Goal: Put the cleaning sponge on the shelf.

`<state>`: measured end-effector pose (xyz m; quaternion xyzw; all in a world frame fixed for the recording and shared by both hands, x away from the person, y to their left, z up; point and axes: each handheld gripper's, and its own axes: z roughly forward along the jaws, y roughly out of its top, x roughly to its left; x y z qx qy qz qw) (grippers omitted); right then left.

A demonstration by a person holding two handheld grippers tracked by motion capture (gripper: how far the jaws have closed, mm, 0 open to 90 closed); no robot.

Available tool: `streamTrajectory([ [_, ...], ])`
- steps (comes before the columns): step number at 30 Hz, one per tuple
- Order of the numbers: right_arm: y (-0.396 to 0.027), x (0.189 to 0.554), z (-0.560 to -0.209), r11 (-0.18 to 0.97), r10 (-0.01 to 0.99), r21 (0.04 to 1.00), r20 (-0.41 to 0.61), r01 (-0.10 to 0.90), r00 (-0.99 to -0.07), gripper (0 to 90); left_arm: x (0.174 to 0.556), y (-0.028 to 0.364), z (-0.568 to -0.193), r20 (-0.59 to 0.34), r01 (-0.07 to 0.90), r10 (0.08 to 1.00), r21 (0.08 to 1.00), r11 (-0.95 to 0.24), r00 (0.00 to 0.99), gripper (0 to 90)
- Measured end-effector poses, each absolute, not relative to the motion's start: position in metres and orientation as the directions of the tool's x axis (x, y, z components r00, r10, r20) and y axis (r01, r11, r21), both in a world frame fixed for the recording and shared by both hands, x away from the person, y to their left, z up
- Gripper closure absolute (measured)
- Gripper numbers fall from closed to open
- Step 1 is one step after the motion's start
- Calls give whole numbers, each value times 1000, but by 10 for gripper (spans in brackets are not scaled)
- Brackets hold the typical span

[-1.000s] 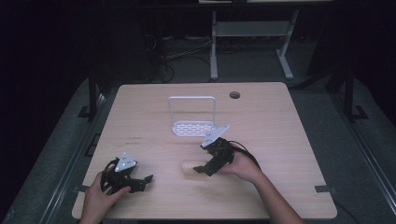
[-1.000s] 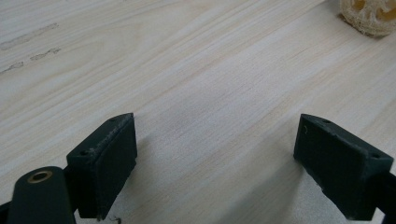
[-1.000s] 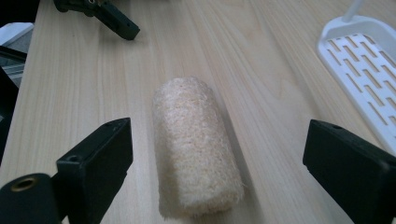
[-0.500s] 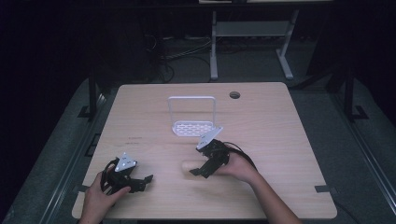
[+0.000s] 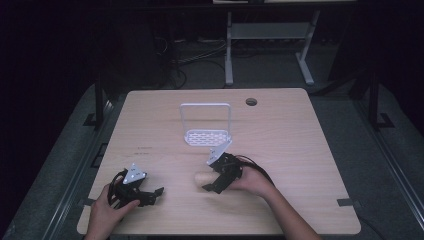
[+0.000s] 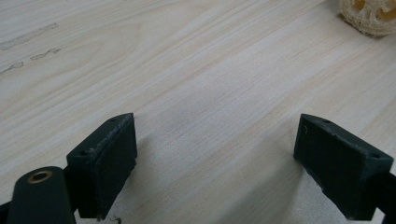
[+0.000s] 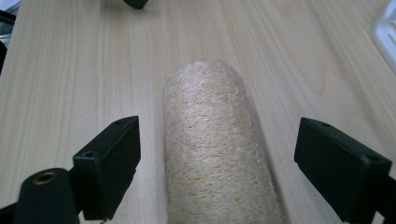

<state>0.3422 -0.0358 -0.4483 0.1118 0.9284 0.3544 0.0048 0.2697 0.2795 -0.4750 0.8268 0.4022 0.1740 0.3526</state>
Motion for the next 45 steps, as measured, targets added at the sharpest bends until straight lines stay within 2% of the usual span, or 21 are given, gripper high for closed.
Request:
streamTrajectory([
  [4,-35,342,-451,729,212,653,72,206,-975,152,270,280,-475,4,542,788,723,-428,616,128],
  [10,-34,342,-453,741,201,643,65,195,-978,229,270,280,-475,4,542,788,723,-428,616,128],
  [20,-34,340,-454,744,213,638,55,198,-975,277,270,280,-475,4,542,788,723,-428,616,128],
  [27,-34,340,-454,741,214,642,53,197,-975,399,270,280,-475,4,543,788,723,-428,616,128],
  [45,-35,341,-452,734,238,641,64,223,-969,407,270,279,-475,4,543,788,723,-427,616,127],
])
